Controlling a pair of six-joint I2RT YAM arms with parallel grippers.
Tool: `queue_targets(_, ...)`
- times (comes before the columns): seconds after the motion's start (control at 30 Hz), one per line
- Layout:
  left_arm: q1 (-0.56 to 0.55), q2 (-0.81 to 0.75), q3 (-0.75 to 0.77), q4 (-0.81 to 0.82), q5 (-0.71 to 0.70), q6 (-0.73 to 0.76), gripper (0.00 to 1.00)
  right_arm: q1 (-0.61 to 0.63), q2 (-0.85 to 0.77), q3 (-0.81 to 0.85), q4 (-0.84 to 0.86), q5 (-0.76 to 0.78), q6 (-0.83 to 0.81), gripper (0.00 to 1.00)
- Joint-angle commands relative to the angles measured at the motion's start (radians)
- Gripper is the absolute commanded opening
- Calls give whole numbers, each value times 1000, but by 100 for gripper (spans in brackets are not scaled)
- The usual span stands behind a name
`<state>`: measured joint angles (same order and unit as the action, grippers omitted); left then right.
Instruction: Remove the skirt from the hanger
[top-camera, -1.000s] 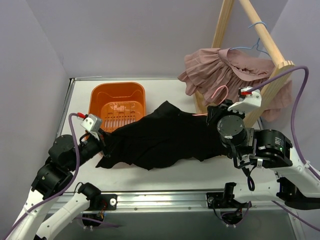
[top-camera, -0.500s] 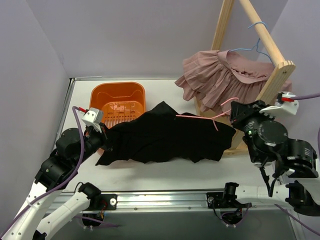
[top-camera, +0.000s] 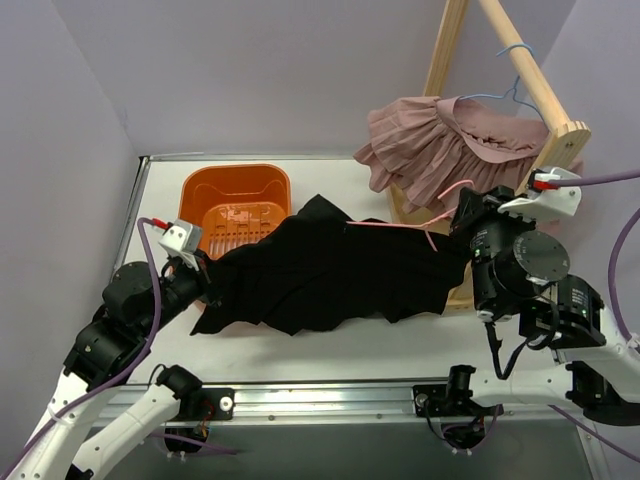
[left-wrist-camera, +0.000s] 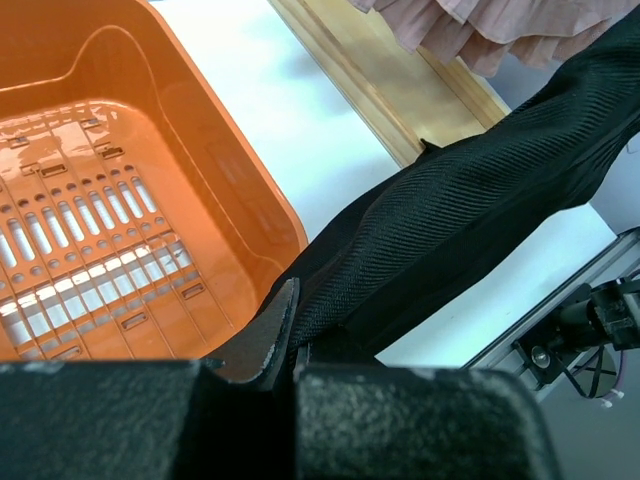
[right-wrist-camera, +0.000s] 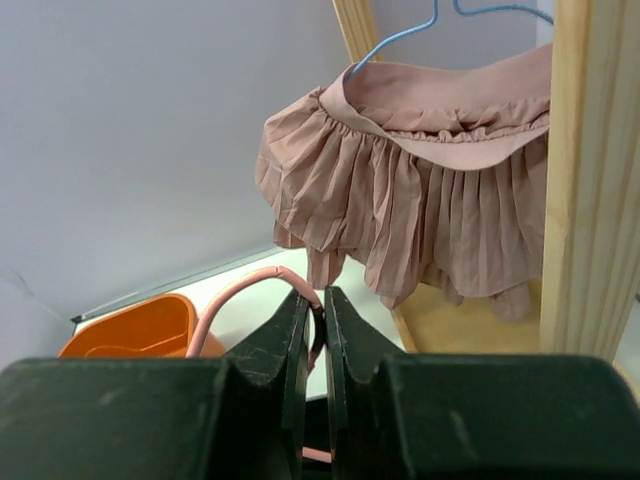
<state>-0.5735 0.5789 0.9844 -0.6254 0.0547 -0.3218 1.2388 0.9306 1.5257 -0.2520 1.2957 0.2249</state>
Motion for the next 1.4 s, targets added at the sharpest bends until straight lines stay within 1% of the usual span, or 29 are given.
queue_targets(0.0,26,12,3,-125,-168,7,2,-21,-125,-22,594,309,-442,0)
queue_targets(0.03,26,15,5,-128,-177,7,2,-22,-136,-68,829,298,-552,0)
queue_targets(0.07,26,15,4,-129,-196,7,2,-21,-145,-73,903,289,-705,0)
queue_targets(0.1,27,12,5,-138,-210,3,2,-21,-147,-65,937,286,-743,0)
queue_targets(0.17,27,9,10,-148,-246,-8,2,-21,-142,-18,944,265,-774,0)
queue_targets(0.27,31,6,13,-151,-260,-2,2,-21,-136,25,954,251,-789,0)
queue_targets(0.3,32,3,11,-148,-266,0,2,-21,-138,28,979,248,-824,0)
queue_targets(0.33,32,1,10,-146,-268,1,2,-21,-139,28,1069,246,-860,0)
queue_targets(0.4,34,-10,2,-131,-250,4,2,-21,-135,31,1164,244,-967,0)
queue_targets(0.43,34,-14,-1,-125,-240,10,2,-21,-134,34,1224,241,-990,0)
queue_targets(0.5,34,-25,-3,-122,-242,12,2,-21,-133,37,1273,231,-1030,0)
queue_targets(0.63,35,-27,-1,-123,-227,15,2,-18,-128,30,1434,220,-1179,0)
queue_targets(0.77,35,-30,2,-125,-222,12,2,-4,-124,34,1430,220,-1200,0)
queue_targets(0.8,35,-30,0,-129,-225,12,2,-4,-124,30,1454,218,-1226,0)
queue_targets(0.83,35,-31,0,-132,-227,10,2,-4,-125,19,1547,220,-1263,0)
queue_targets(0.87,34,-36,0,-132,-225,10,2,-2,-122,17,1572,218,-1312,0)
queue_targets(0.9,34,-37,0,-128,-220,10,2,-1,-122,21,1562,217,-1305,0)
queue_targets(0.97,35,-36,5,-125,-219,10,2,17,-122,31,1434,212,-1247,0)
queue_targets(1.0,35,-27,10,-114,-207,12,2,28,-121,37,1368,202,-1142,0)
queue_targets(1.03,35,-19,16,-106,-193,12,2,42,-119,47,1189,195,-1071,0)
queue_targets(1.07,35,-5,37,-84,-156,12,2,71,-118,75,1084,186,-991,0)
queue_targets(1.1,35,2,51,-67,-141,12,2,83,-115,86,1006,174,-864,0)
queue_targets(1.13,35,10,69,-50,-133,10,2,94,-111,93,954,175,-845,0)
queue_targets(1.23,35,85,173,38,-87,30,2,119,-99,91,956,191,-845,0)
queue_targets(1.27,35,157,213,62,-75,38,2,123,-95,91,955,194,-845,0)
queue_targets(1.3,35,195,306,76,-61,46,2,132,-93,93,948,197,-842,0)
queue_targets(1.33,37,243,359,85,-12,70,2,139,-95,94,921,201,-822,0)
queue_targets(1.37,41,351,425,67,13,87,2,142,-95,97,901,203,-808,0)
